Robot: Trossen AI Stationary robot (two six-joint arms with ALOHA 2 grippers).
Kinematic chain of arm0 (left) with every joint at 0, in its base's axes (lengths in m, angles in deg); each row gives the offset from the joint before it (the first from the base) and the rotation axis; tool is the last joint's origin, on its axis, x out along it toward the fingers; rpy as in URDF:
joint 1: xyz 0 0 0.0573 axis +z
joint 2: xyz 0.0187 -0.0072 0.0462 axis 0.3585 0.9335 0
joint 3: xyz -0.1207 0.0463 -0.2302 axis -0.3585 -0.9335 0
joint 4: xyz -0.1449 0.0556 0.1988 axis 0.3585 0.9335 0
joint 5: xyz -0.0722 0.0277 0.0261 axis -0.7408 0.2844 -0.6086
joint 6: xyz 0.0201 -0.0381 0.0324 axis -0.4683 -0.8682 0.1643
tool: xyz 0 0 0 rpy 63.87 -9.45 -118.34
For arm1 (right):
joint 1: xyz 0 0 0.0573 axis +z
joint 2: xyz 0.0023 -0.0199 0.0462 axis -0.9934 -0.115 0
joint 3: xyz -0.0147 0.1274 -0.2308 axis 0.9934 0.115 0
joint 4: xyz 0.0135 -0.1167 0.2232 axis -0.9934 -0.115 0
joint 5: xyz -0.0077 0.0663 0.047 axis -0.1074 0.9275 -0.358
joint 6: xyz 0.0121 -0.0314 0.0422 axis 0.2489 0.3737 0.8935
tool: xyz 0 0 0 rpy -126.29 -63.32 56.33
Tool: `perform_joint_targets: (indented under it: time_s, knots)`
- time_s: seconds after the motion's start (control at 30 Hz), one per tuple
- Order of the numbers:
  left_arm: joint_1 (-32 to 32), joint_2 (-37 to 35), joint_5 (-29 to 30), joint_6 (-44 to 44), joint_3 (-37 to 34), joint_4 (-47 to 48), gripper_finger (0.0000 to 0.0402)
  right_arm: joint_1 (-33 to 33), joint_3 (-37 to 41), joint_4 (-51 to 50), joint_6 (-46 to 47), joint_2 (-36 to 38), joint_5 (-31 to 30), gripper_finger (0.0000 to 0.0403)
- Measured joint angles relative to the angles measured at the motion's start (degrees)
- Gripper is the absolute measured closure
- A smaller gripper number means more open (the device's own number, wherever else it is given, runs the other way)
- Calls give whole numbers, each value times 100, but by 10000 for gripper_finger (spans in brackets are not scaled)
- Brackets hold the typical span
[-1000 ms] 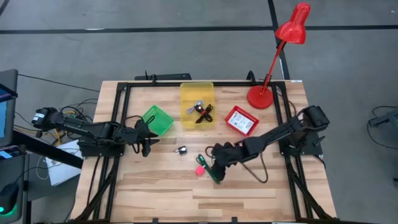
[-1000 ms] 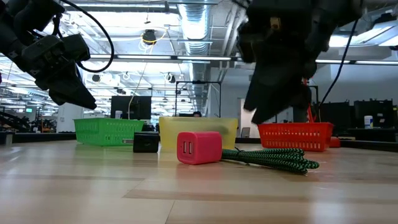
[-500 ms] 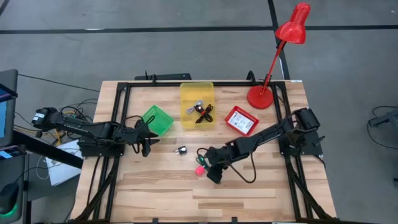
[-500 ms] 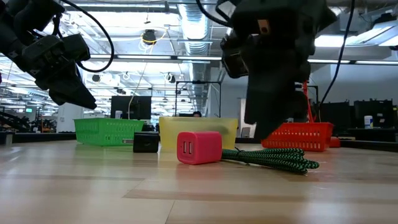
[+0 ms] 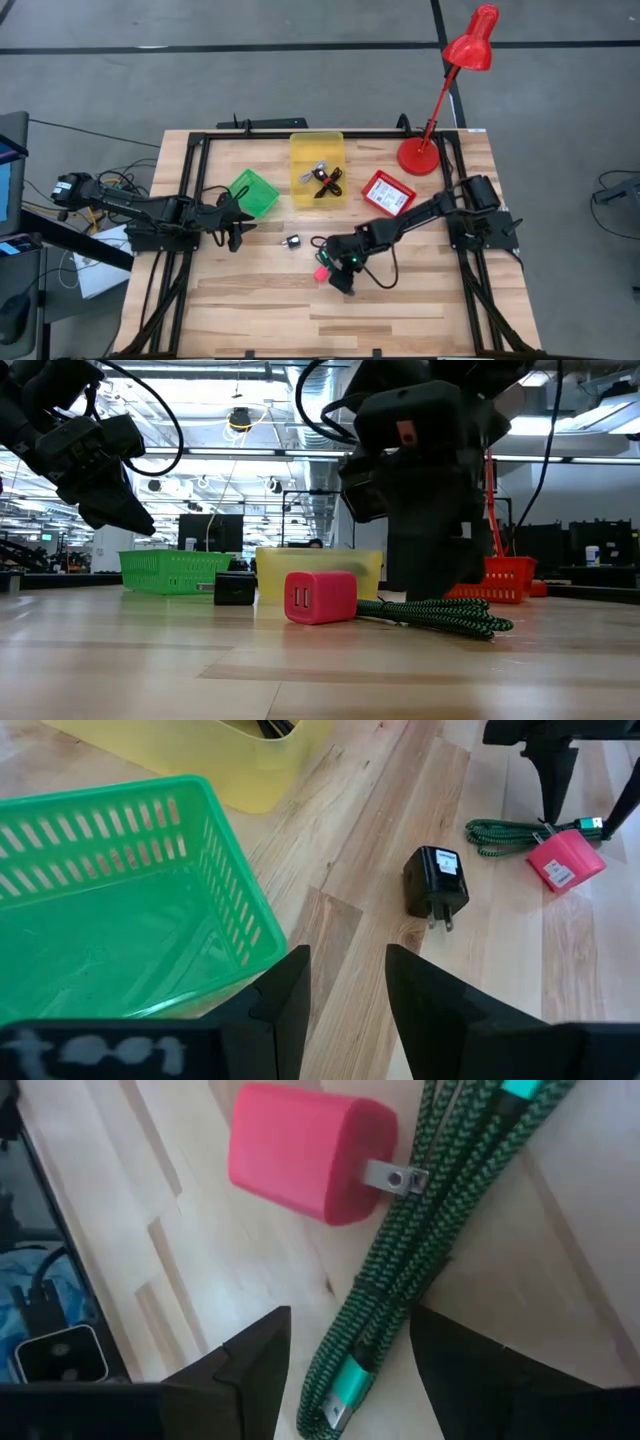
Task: Pick and place items into bin
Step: Put the green charger cable into the yellow bin
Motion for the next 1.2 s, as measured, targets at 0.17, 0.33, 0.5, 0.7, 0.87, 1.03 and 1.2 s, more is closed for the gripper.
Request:
perform_joint_targets:
  time_s: [0.17, 0.33, 0.5, 0.7, 0.87, 1.03, 1.2]
  knots:
    - [1, -1, 0, -2, 0, 0, 283, -49, 0, -10, -4, -2, 37, 202]
    - [2, 0, 0, -2, 0, 0, 283, -74, -7, -10, 3, -64, 20, 205]
    - [0, -2, 0, -2, 0, 0, 283, -134, -24, 32, 97, -230, 225, 210]
    - [2, 0, 0, -4, 0, 2, 283, -243, -24, 93, 143, -299, 421, 225]
    - [1, -1, -1, -4, 0, 6, 283, -337, -20, -33, 219, -315, 427, 250]
    - [0, -2, -1, -4, 0, 9, 283, -386, -11, -63, 237, -321, 454, 268]
    - [2, 0, 0, -4, 0, 11, 283, -396, -19, -149, 241, -346, 418, 267]
